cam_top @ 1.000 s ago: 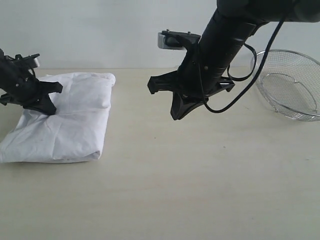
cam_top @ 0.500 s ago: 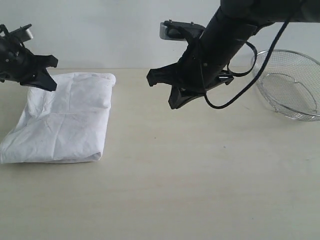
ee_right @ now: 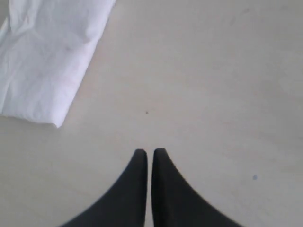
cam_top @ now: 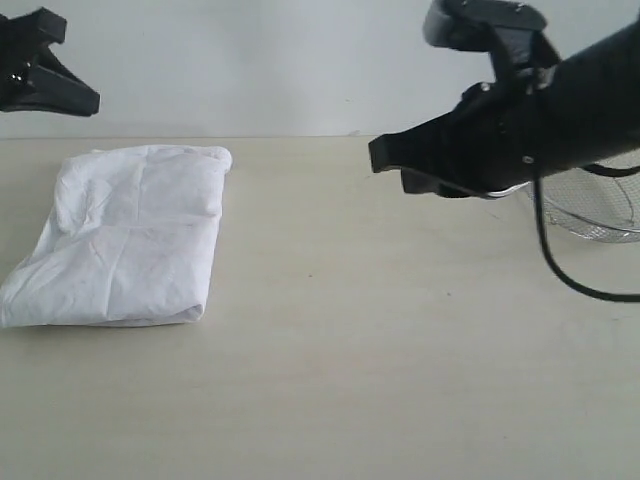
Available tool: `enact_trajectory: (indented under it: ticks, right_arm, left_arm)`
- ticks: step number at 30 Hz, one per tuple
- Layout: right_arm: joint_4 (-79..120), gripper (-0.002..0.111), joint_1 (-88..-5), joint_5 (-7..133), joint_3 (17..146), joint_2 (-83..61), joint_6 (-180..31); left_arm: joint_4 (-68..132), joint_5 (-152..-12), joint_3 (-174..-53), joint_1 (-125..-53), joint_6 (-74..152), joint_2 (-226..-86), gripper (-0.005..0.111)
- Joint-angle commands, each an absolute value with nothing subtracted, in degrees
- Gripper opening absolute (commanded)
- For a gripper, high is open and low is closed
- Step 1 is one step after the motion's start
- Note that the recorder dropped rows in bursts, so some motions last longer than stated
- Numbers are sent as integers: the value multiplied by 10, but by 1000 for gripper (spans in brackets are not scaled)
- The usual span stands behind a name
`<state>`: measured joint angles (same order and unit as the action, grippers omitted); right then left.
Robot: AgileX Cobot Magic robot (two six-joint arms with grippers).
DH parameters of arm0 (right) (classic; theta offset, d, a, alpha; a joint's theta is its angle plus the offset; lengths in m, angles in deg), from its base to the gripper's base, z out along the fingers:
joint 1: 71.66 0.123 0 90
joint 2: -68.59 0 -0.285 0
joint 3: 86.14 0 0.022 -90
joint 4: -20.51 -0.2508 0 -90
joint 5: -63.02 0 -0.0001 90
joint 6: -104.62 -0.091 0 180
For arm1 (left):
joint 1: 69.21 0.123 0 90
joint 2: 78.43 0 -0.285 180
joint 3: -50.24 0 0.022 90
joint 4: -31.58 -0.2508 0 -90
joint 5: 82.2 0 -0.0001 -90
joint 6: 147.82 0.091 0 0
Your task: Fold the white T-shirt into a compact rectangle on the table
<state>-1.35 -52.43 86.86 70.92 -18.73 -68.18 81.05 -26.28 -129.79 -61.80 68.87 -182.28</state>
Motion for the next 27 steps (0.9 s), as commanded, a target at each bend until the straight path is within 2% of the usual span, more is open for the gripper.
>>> enact_trajectory:
  ticks: [1, 4, 8, 12, 19, 27]
  right_arm:
    - [-15, 0, -525, 747, 616, -80, -677]
    - [-15, 0, -525, 696, 557, -27, -677]
    - [-16, 0, -525, 706, 501, 18, -678]
    - [-24, 0, -525, 698, 454, 65, -689]
    - [-26, 0, -525, 676, 397, 231, -685]
    - [-26, 0, -525, 708, 345, 372, -675]
  left_arm:
    - [1002, -283, -1173, -617, 827, -1686, 5]
    - [1082, -311, -1090, -617, 900, -1597, 5]
    - [1111, -369, -995, -622, 925, -1496, 5]
    - [1123, -415, -926, -661, 927, -1454, 5]
    - [1113, -395, -884, -758, 954, -1453, 5]
    - [1106, -385, -881, -792, 961, -1423, 5]
